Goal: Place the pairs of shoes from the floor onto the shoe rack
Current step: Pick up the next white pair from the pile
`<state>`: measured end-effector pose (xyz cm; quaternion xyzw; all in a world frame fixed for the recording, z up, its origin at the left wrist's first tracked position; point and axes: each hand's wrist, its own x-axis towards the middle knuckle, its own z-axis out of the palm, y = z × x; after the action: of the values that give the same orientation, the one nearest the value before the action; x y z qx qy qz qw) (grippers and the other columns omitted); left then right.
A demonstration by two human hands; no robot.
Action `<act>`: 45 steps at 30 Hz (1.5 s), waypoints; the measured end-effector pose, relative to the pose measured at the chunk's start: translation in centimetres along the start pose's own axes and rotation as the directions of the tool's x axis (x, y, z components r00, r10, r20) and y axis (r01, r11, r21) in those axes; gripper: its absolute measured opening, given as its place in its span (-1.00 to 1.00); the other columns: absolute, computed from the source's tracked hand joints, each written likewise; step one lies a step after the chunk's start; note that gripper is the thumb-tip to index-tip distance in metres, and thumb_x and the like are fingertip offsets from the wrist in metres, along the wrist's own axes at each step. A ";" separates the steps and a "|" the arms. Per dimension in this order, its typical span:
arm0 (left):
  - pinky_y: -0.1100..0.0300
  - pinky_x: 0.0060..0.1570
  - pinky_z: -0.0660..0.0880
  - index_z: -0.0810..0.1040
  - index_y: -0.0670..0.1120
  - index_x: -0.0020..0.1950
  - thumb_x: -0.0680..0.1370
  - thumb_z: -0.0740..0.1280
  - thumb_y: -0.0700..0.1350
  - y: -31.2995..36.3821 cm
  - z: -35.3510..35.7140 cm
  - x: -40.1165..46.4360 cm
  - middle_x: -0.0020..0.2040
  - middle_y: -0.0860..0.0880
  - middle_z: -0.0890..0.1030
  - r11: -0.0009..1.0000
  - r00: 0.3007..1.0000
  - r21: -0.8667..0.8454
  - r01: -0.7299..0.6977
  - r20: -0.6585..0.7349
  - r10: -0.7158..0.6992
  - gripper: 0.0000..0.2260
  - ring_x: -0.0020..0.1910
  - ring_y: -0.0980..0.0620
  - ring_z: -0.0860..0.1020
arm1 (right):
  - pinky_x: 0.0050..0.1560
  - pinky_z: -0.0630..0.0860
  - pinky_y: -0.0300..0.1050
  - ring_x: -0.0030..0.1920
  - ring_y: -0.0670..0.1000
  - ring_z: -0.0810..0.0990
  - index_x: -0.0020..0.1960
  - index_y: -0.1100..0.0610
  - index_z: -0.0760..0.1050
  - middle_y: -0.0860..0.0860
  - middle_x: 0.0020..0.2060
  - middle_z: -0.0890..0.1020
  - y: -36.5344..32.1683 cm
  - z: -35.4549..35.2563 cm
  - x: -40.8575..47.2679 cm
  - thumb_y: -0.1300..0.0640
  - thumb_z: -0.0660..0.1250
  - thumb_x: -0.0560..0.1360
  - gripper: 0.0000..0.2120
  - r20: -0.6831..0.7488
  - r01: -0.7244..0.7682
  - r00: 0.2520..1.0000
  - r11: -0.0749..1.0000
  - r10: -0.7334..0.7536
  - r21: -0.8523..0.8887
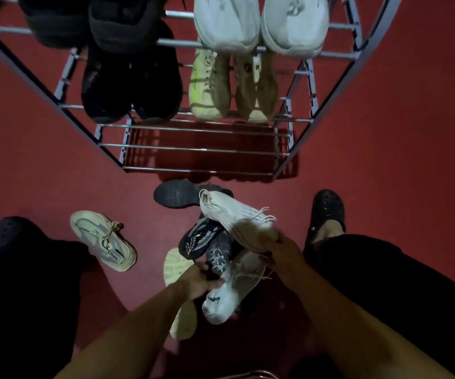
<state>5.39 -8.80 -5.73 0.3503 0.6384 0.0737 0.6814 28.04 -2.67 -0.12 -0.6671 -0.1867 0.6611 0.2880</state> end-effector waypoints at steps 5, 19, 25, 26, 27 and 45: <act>0.25 -0.15 0.40 0.50 0.03 0.14 0.44 0.44 0.20 -2.8 2.2 3.2 -0.07 0.09 0.56 0.820 0.999 0.570 0.046 -0.014 -0.047 -0.62 -0.10 0.05 0.57 | -0.01 0.59 -0.05 0.13 0.12 0.62 0.28 0.10 0.55 0.08 0.14 0.66 1.0 -1.7 3.2 0.15 0.40 0.54 -0.69 0.027 -0.069 0.997 0.998 0.069 -0.006; 0.25 -0.18 0.52 0.64 -0.10 0.18 0.59 0.33 -0.15 10.5 -6.3 4.4 0.01 -0.02 0.71 0.359 0.963 0.894 -0.268 0.240 0.122 -0.80 -0.17 0.09 0.63 | 0.20 0.55 0.10 0.19 0.11 0.61 0.30 0.08 0.55 0.05 0.18 0.67 1.4 -3.6 4.3 0.14 0.40 0.49 -0.62 0.039 -0.015 0.999 0.988 0.009 0.154; 0.26 0.00 0.56 0.63 -0.11 0.16 0.62 0.31 -0.12 11.8 -10.4 3.6 0.08 0.01 0.66 0.865 0.843 0.455 -0.212 -0.363 0.398 -0.83 0.03 0.05 0.62 | -0.03 0.52 -0.04 0.08 0.06 0.58 0.22 0.07 0.55 0.06 0.17 0.62 2.3 -2.0 3.5 0.22 0.33 0.57 -0.76 -0.025 -0.074 0.996 0.958 0.084 0.278; 0.39 -0.14 0.52 0.63 -0.17 0.04 0.62 0.31 -0.16 11.0 -9.8 3.0 -0.01 -0.05 0.66 0.935 0.839 0.294 -0.200 -0.441 0.318 -0.88 -0.06 0.09 0.63 | -0.06 0.52 -0.05 0.07 0.06 0.58 0.26 0.09 0.54 0.06 0.17 0.61 2.6 -1.8 3.4 0.23 0.33 0.57 -0.73 -0.033 -0.081 0.995 0.954 0.095 0.287; 0.44 -0.27 0.49 0.59 -0.20 -0.11 0.62 0.31 -0.21 9.5 -8.9 2.5 -0.16 -0.09 0.64 0.972 0.862 0.180 -0.149 -0.459 0.217 -0.86 -0.22 0.14 0.61 | -0.08 0.52 -0.06 0.06 0.06 0.58 0.30 0.11 0.52 0.06 0.17 0.61 2.8 -1.6 3.2 0.24 0.32 0.57 -0.70 -0.046 -0.086 0.994 0.953 0.103 0.291; 0.05 -0.18 0.66 0.35 -0.07 0.24 0.44 0.55 -0.22 0.3 10.4 9.9 0.10 -0.14 0.64 0.466 0.814 -0.876 0.126 -0.177 -0.553 -0.50 0.01 -0.13 0.68 | -0.04 0.61 -0.02 0.11 0.13 0.64 0.34 0.21 0.46 0.14 0.19 0.62 8.1 -1.9 6.3 0.27 0.28 0.58 -0.67 -0.063 -0.172 0.978 0.937 0.200 0.305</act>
<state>16.78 -7.12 -14.34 -0.1815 0.7178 0.3022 0.6003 29.25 -5.17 -10.20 -0.6609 -0.0073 0.6741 0.3297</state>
